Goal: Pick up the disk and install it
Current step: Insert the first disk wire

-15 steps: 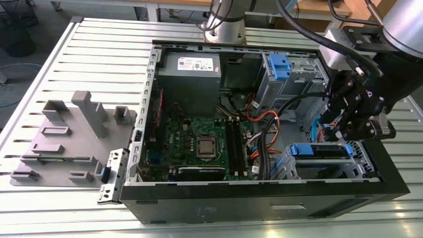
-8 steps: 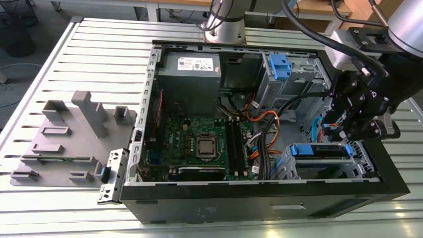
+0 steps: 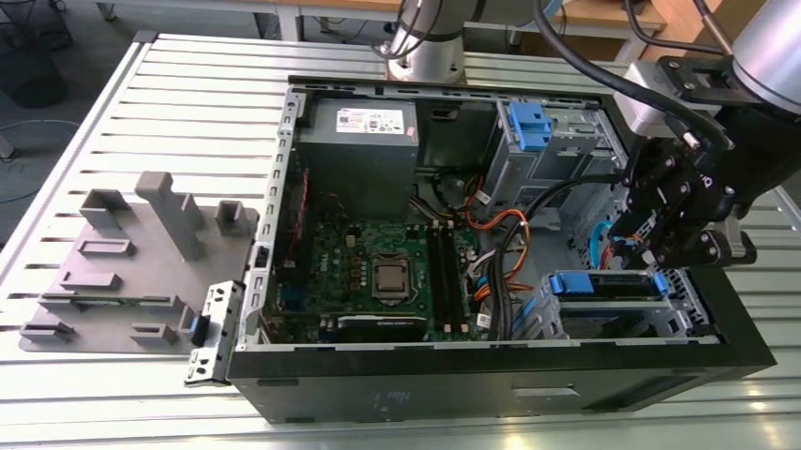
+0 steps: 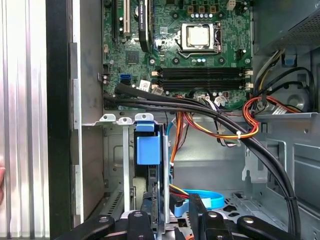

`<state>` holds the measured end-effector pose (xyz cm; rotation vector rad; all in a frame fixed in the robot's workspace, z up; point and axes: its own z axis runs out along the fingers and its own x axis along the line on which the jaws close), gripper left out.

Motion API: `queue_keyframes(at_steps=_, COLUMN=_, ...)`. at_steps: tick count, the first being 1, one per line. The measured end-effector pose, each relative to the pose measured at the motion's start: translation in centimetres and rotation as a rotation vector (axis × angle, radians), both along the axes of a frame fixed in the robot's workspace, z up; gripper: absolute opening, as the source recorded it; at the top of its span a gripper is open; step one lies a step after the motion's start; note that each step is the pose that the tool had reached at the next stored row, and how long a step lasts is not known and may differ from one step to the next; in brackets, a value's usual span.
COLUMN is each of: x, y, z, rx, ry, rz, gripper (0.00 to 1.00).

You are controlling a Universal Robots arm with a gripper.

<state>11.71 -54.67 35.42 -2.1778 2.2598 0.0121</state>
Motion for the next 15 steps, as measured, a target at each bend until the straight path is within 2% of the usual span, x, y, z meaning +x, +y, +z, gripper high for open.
queue_keyframes(at_steps=3, x=0.0, y=0.0, z=-0.04, rx=-0.0068, ry=0.0, rz=0.0, gripper=0.42)
queue_keyframes(at_steps=15, x=0.0, y=0.01, z=-0.27, rx=-0.0134, ry=0.0, rz=0.0, gripper=0.42)
